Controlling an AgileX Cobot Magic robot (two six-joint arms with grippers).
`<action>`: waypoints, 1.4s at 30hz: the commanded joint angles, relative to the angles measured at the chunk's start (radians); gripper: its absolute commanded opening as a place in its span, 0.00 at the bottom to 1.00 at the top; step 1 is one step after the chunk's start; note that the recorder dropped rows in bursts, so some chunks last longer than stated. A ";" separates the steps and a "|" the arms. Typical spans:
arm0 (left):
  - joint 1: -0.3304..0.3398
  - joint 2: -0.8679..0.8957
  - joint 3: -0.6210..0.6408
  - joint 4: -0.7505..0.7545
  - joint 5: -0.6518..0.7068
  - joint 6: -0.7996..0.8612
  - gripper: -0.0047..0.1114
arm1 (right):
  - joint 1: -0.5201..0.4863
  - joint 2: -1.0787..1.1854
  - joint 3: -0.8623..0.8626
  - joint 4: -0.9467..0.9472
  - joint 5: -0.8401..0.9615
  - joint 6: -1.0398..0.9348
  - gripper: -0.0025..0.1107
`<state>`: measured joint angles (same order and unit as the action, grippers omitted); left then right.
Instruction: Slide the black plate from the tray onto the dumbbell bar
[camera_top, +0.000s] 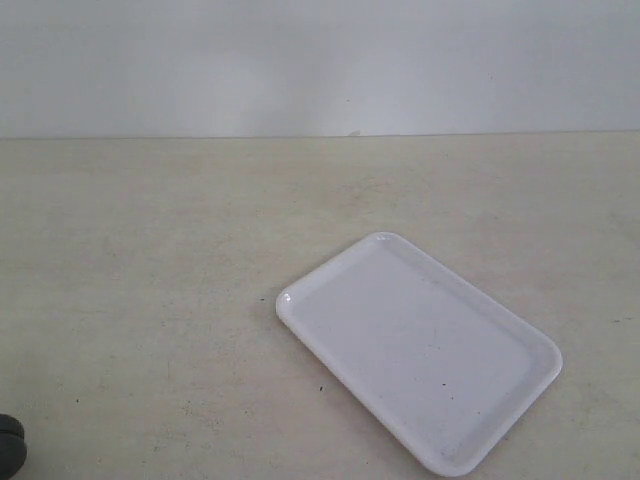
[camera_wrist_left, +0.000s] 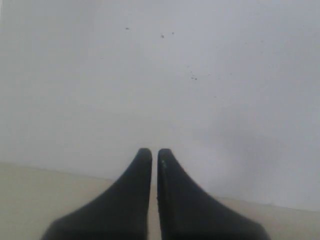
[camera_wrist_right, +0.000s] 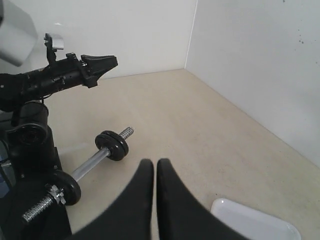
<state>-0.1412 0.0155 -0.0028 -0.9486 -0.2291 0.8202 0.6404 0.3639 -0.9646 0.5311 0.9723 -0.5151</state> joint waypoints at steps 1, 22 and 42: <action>0.003 0.005 0.003 0.583 0.254 -0.629 0.08 | -0.003 -0.004 0.006 0.001 -0.002 -0.006 0.02; 0.003 -0.016 0.003 1.114 0.532 -1.152 0.08 | -0.003 -0.004 0.006 0.001 0.111 0.100 0.02; 0.003 -0.016 0.003 1.114 0.518 -1.148 0.08 | -0.003 -0.005 0.006 -0.117 0.121 0.192 0.02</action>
<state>-0.1412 0.0019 -0.0028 0.1653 0.3000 -0.3266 0.6404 0.3621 -0.9640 0.4172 1.0946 -0.3278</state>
